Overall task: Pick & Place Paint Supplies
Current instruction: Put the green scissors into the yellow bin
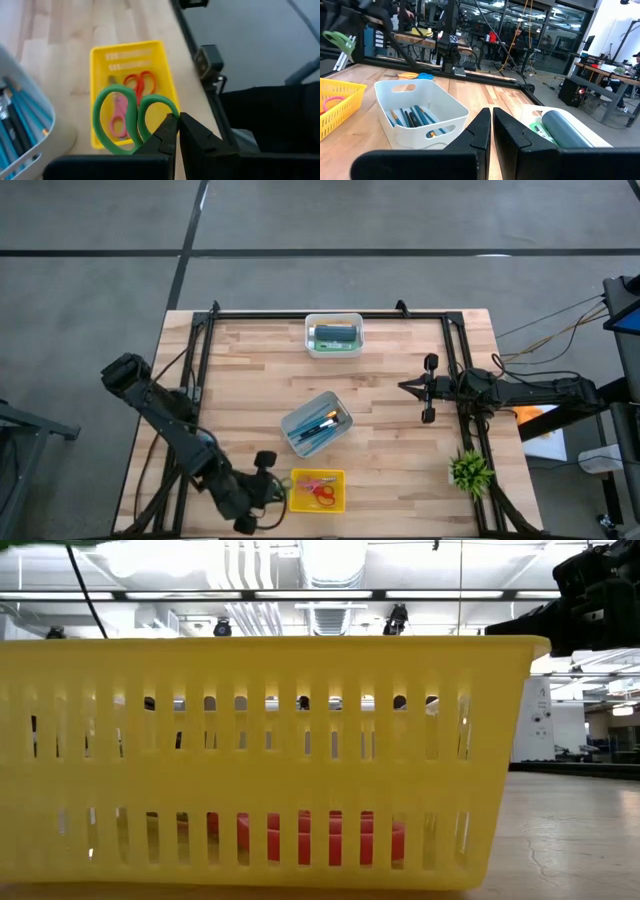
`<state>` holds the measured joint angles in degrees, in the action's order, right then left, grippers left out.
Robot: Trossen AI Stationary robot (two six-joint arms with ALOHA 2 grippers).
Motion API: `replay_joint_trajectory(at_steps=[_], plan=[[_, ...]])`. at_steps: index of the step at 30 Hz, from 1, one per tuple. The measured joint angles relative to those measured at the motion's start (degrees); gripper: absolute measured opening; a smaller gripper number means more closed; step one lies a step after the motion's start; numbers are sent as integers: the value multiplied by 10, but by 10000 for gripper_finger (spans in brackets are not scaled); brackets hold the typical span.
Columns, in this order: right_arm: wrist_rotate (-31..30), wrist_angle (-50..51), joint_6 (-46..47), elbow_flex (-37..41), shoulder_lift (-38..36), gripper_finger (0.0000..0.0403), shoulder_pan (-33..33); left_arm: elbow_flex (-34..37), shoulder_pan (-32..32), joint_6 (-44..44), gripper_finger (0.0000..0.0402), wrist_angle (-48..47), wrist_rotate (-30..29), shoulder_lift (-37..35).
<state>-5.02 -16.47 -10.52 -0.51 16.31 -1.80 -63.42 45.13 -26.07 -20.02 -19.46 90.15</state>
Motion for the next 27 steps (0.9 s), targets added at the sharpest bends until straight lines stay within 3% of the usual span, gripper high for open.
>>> replay_joint_trajectory(at_steps=[6,11,19,27], plan=[[0,0,0,0,0,15,0,0,4,82,12,63,5,0],[0,0,0,0,0,15,0,-4,-15,125,12,113,55,0],[0,0,0,0,0,15,0,-56,-81,110,13,78,130,37],[0,0,0,0,0,15,0,-132,-104,108,13,9,131,105]])
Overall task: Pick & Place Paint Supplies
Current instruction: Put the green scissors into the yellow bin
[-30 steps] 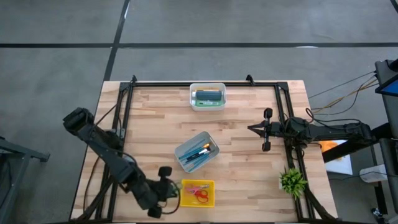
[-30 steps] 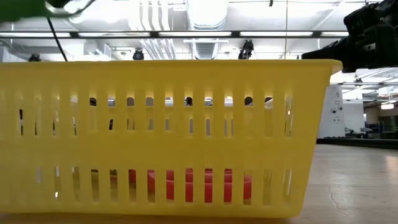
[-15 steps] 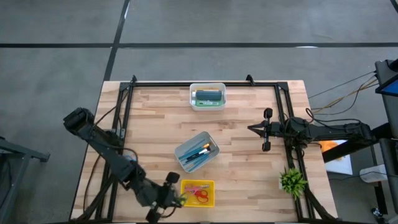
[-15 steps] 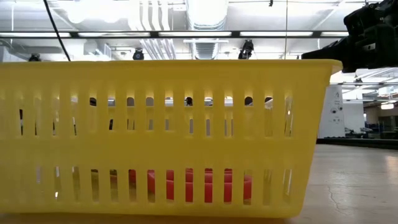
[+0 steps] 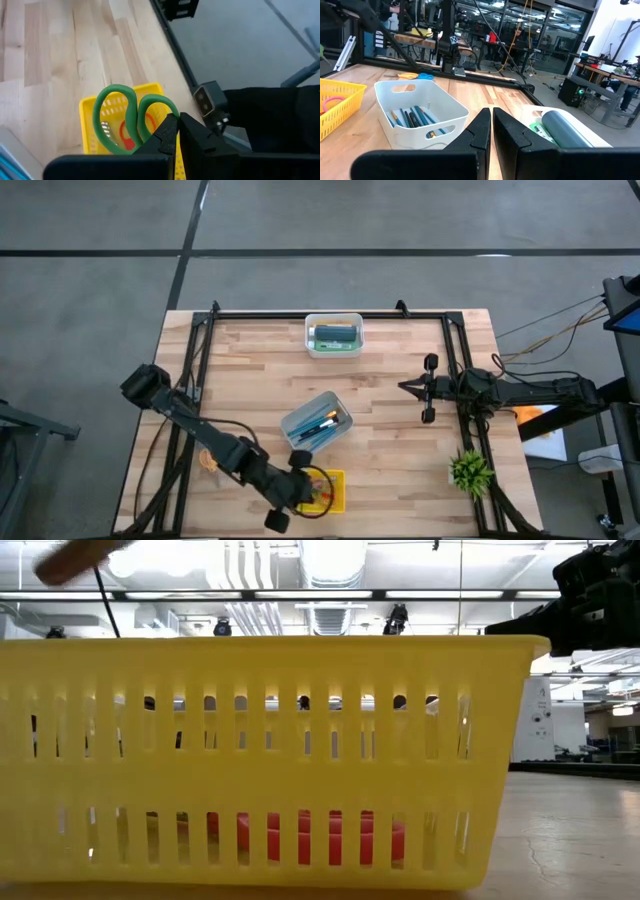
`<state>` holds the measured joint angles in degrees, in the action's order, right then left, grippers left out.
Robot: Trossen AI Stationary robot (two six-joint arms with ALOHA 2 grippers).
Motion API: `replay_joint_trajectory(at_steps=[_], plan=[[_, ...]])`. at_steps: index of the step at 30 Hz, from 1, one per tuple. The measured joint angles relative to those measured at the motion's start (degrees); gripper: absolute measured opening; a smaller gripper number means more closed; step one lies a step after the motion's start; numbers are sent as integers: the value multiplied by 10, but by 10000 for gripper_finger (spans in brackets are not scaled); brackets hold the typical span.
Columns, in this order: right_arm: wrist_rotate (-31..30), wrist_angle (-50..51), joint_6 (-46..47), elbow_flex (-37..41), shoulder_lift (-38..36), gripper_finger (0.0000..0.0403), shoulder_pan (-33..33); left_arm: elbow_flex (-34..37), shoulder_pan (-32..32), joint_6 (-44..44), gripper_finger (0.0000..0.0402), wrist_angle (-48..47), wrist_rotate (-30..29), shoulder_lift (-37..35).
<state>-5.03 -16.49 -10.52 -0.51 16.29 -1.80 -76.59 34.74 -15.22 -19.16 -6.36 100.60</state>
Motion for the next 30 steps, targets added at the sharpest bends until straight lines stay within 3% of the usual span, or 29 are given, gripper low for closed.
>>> replay_joint_trajectory(at_steps=[14,30], plan=[[0,0,0,0,0,15,0,-20,-57,-33,13,-4,4,77],[0,0,0,0,0,15,0,-19,-73,-73,13,-23,0,139]])
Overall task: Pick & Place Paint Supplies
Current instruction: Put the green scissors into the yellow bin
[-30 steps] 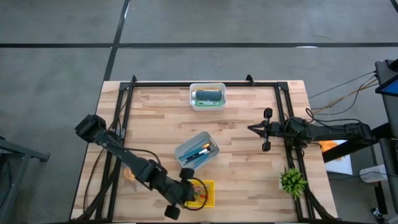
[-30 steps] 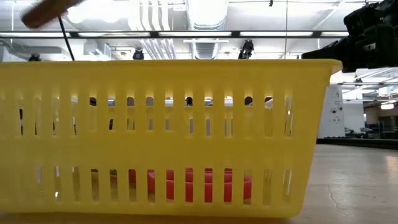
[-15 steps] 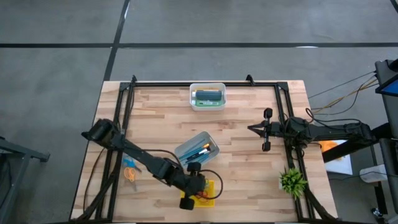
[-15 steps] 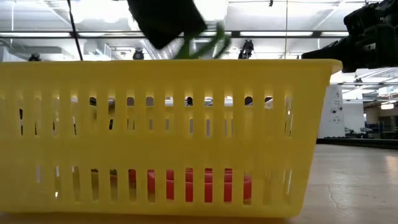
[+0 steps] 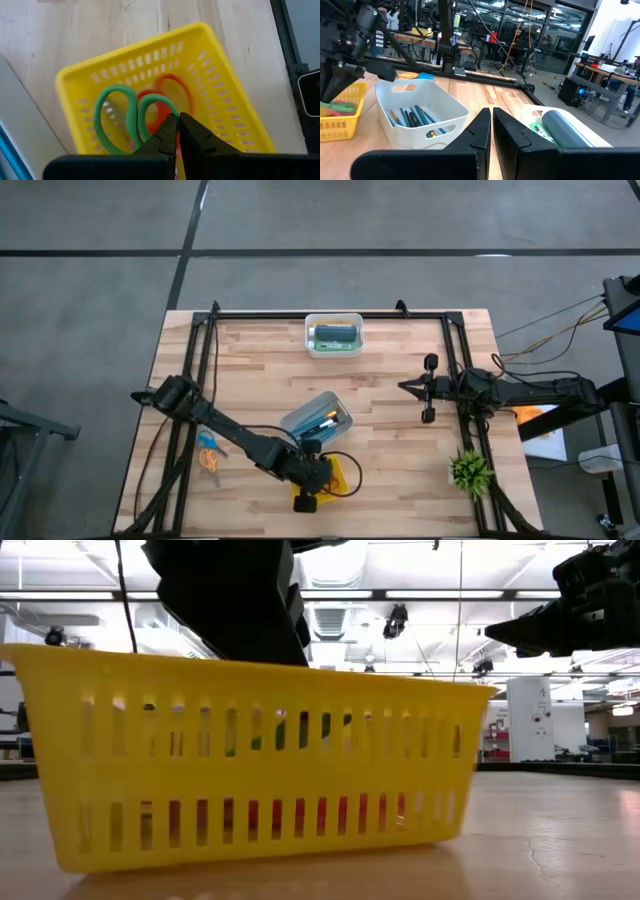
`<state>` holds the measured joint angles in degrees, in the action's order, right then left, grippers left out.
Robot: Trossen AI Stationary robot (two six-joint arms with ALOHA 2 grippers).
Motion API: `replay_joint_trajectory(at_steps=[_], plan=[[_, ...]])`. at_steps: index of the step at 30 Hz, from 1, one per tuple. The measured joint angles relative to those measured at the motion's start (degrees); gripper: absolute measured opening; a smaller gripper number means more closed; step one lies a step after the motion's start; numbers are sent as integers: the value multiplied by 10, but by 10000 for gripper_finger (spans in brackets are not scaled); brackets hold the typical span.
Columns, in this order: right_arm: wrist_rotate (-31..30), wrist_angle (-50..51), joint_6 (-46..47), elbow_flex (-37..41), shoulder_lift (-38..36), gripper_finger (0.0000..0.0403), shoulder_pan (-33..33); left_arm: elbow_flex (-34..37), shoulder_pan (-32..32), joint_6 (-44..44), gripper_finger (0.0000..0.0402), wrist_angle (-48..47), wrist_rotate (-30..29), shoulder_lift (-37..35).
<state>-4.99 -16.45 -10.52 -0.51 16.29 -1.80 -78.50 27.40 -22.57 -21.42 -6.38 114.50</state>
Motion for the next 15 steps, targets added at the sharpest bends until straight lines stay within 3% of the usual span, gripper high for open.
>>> replay_joint_trajectory(at_steps=[15], plan=[[0,0,0,0,0,15,0,0,0,-17,15,6,22,0]])
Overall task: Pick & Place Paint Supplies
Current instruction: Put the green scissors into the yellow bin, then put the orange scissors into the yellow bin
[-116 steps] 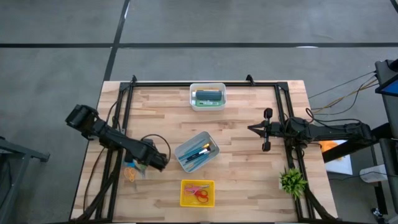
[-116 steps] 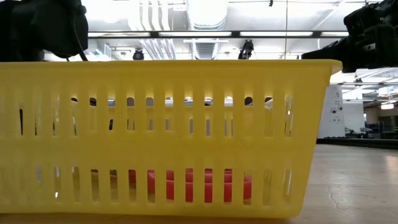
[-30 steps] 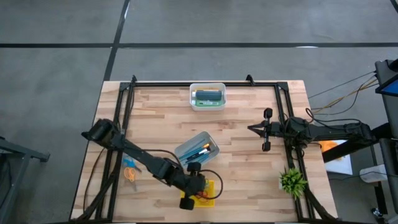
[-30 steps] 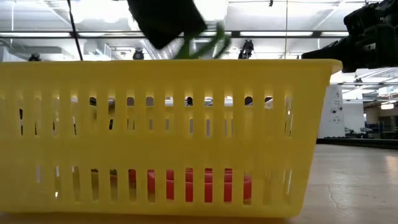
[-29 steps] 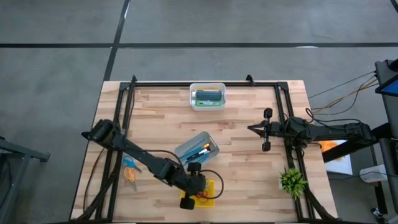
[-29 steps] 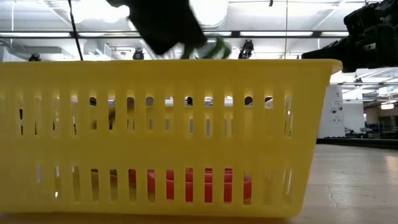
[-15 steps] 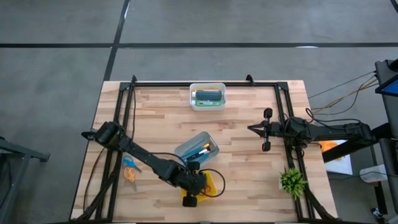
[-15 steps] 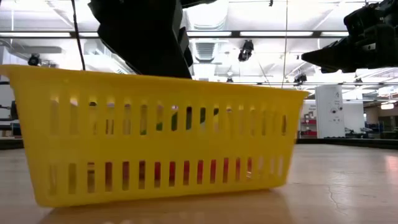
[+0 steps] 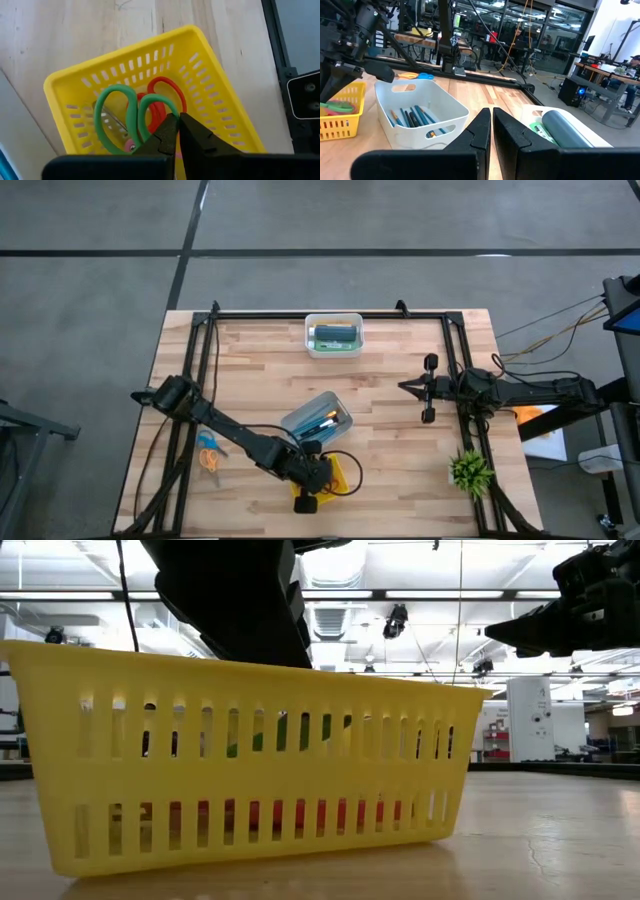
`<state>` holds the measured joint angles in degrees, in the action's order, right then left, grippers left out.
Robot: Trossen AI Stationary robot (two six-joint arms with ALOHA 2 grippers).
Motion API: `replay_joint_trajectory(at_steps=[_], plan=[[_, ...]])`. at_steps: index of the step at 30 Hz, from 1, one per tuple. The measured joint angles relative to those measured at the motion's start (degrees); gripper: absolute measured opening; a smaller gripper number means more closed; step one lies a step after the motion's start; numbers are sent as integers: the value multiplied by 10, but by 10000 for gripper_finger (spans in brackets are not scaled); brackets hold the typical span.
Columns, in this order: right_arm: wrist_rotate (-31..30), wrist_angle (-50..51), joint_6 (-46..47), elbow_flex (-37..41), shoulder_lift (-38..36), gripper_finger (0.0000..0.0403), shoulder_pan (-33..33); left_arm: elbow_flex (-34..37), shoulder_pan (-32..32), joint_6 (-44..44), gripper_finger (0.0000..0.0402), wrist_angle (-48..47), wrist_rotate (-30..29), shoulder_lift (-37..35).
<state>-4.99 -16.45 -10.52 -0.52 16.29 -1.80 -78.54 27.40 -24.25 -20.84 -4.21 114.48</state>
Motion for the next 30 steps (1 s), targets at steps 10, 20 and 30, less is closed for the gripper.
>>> replay_joint_trajectory(at_steps=[10,20,30], plan=[[0,0,0,0,0,15,0,-3,0,0,97,1,4,-1],[0,0,0,0,0,15,0,-3,0,-12,105,-4,4,-11],[0,0,0,0,0,15,0,-3,2,-83,105,-96,-89,-95]])
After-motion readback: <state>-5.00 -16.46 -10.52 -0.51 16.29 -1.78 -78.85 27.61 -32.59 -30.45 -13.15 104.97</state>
